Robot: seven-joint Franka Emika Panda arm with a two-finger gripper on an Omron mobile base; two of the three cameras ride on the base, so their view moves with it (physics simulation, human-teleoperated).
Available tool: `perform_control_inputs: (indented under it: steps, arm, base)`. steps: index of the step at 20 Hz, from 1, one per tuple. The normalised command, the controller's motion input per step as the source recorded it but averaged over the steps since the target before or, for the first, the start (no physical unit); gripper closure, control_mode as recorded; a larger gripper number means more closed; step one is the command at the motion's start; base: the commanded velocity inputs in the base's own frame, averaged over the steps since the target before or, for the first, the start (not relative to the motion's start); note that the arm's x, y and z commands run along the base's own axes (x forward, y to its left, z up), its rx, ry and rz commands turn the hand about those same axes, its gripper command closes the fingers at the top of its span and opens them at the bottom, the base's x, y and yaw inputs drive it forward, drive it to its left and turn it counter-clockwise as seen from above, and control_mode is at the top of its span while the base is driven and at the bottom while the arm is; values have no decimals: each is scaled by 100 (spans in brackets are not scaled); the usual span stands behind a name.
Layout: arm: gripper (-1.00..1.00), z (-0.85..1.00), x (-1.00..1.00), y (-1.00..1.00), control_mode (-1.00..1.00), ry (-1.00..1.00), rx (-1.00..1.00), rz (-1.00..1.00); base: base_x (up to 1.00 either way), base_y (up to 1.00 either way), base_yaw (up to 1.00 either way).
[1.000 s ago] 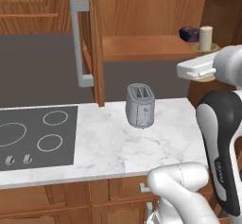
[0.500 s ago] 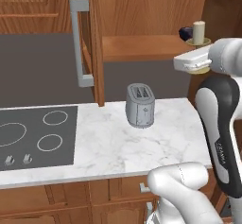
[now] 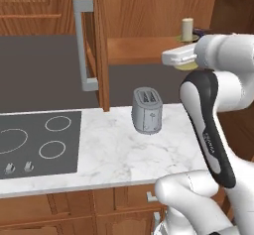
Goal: Pick the candle and candle from the dining table and place them in the open cabinet. Close the cabinet after placing the objects.
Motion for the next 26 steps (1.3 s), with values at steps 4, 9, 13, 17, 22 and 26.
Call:
perform_control_inputs:
  steps: [4, 9, 13, 17, 22, 26]
  arm:
    - [100, 0, 35, 13, -100, -4, 1, 0]
    - [100, 0, 38, -3, -100, -3, 4, 0]
    - [100, 2, 42, 0, -100, 0, 0, 0]
    - [100, 4, 46, 1, -100, -1, 0, 0]
    - [100, 8, 41, 0, -100, 0, 0, 0]
    - [100, 0, 37, 0, -100, 0, 0, 0]
  base:
    - [0, 0, 0]
    - [0, 0, 0]
    - [0, 0, 0]
    - [0, 0, 0]
    - [0, 0, 0]
    - [0, 0, 0]
